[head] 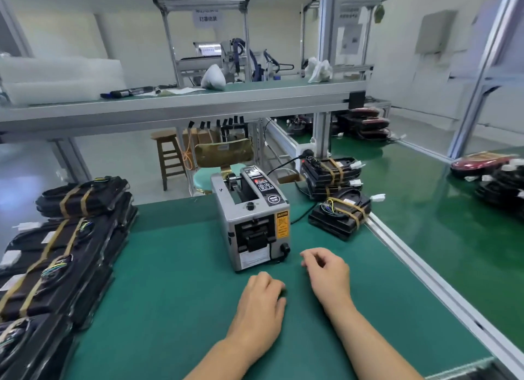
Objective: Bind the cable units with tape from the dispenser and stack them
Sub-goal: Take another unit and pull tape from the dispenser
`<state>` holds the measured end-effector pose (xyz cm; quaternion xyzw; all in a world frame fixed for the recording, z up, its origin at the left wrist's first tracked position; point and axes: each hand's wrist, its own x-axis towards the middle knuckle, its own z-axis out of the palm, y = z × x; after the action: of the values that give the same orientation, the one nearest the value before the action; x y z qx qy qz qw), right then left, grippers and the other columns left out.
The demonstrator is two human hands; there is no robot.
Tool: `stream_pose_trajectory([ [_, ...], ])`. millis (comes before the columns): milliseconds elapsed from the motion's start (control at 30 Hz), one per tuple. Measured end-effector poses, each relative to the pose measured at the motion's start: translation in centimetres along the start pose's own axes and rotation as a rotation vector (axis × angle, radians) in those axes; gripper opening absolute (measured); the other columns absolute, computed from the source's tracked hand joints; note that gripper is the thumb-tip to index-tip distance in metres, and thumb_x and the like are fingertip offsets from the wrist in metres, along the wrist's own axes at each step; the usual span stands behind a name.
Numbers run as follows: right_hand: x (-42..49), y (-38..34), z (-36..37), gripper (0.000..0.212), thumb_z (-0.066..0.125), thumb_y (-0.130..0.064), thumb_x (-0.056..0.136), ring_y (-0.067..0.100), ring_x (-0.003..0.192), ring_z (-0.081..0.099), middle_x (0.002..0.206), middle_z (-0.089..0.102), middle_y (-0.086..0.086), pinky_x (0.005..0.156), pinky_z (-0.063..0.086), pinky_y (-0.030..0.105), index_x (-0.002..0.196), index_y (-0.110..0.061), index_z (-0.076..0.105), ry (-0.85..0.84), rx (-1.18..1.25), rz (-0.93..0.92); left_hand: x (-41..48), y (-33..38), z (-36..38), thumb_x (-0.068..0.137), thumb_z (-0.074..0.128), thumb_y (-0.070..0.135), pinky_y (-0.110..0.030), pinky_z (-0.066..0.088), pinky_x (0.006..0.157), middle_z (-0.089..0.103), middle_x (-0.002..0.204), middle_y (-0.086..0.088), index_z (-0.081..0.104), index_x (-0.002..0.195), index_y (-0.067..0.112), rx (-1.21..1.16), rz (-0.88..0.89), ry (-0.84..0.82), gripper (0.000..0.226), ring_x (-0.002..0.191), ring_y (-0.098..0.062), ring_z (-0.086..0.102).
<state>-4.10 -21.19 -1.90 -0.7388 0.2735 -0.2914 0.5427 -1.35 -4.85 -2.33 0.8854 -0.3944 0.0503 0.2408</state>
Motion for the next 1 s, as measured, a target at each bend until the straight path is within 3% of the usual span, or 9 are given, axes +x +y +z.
stream_pose_trajectory([
  [100, 1.9, 0.3, -1.4, 0.006, 0.064, -0.018, 0.090, 0.022, 0.088, 0.061, 0.091, 0.065, -0.003, 0.076, 0.045, 0.028, 0.094, -0.020, 0.068, 0.221, -0.012, 0.017, 0.9, 1.0, 0.8, 0.102, 0.035, 0.021, -0.029, 0.036, 0.092, 0.042, 0.109, 0.004, 0.055, 0.114, 0.018, 0.039, 0.043, -0.006, 0.023, 0.103, -0.015, 0.037],
  [200, 4.2, 0.6, -2.7, 0.038, 0.065, -0.025, 0.091, 0.029, 0.103, 0.053, 0.119, 0.049, 0.010, 0.094, 0.043, 0.041, 0.121, -0.005, 0.054, 0.427, -0.048, 0.087, 1.8, 1.5, 1.0, 0.102, 0.033, 0.015, -0.031, 0.037, 0.090, 0.041, 0.108, 0.003, 0.052, 0.112, 0.015, 0.072, 0.051, -0.018, 0.022, 0.101, -0.018, 0.037],
  [300, 6.6, 0.7, -3.5, 0.056, 0.064, -0.036, 0.091, 0.034, 0.107, 0.053, 0.133, 0.042, 0.016, 0.095, 0.043, 0.045, 0.131, -0.003, 0.043, 0.473, -0.039, 0.198, 2.4, 1.6, 1.2, 0.102, 0.032, 0.014, -0.032, 0.037, 0.087, 0.039, 0.105, 0.004, 0.050, 0.108, 0.015, 0.078, 0.039, -0.021, 0.020, 0.097, -0.017, 0.036],
  [433, 10.4, 0.2, -4.0, 0.066, 0.065, -0.047, 0.088, 0.040, 0.115, 0.052, 0.135, 0.045, 0.021, 0.091, 0.044, 0.046, 0.131, -0.002, 0.042, 0.534, 0.081, 0.429, 2.7, 1.7, 1.4, 0.102, 0.030, 0.014, -0.030, 0.036, 0.085, 0.037, 0.103, 0.005, 0.049, 0.108, 0.015, 0.077, 0.040, -0.008, 0.020, 0.095, -0.016, 0.034],
  [567, 13.5, -1.0, -3.8, 0.077, 0.075, -0.045, 0.078, 0.041, 0.114, 0.054, 0.135, 0.047, 0.023, 0.089, 0.050, 0.046, 0.131, -0.001, 0.040, 0.490, 0.214, 0.576, 2.6, 1.8, 1.4, 0.101, 0.030, 0.012, -0.028, 0.035, 0.085, 0.037, 0.104, 0.005, 0.048, 0.110, 0.015, 0.090, 0.044, -0.002, 0.021, 0.096, -0.015, 0.033],
  [733, 14.9, -1.8, -2.9, 0.087, 0.086, -0.042, 0.068, 0.042, 0.121, 0.049, 0.136, 0.050, 0.021, 0.097, 0.046, 0.049, 0.132, -0.004, 0.040, 0.459, 0.067, 0.671, 2.6, 1.7, 1.4, 0.099, 0.031, 0.011, -0.026, 0.034, 0.084, 0.036, 0.105, 0.005, 0.048, 0.111, 0.016, 0.104, 0.053, 0.012, 0.021, 0.096, -0.015, 0.032],
  [867, 15.3, -2.0, -3.3, 0.085, 0.087, -0.037, 0.066, 0.039, 0.120, 0.051, 0.134, 0.053, 0.020, 0.099, 0.047, 0.046, 0.131, -0.002, 0.046, 0.401, 0.074, 0.702, 2.6, 1.6, 1.6, 0.098, 0.031, 0.011, -0.025, 0.034, 0.083, 0.036, 0.105, 0.006, 0.048, 0.111, 0.017, 0.098, 0.053, 0.016, 0.022, 0.096, -0.015, 0.032],
  [1000, 15.3, -1.9, -3.9, 0.065, 0.076, -0.015, 0.077, 0.035, 0.121, 0.056, 0.134, 0.055, 0.017, 0.096, 0.049, 0.042, 0.135, -0.003, 0.048, 0.219, 0.262, 0.611, 2.7, 1.6, 1.7, 0.097, 0.030, 0.011, -0.022, 0.028, 0.078, 0.034, 0.103, 0.006, 0.046, 0.109, 0.018, 0.084, 0.054, 0.020, 0.022, 0.094, -0.015, 0.031],
])
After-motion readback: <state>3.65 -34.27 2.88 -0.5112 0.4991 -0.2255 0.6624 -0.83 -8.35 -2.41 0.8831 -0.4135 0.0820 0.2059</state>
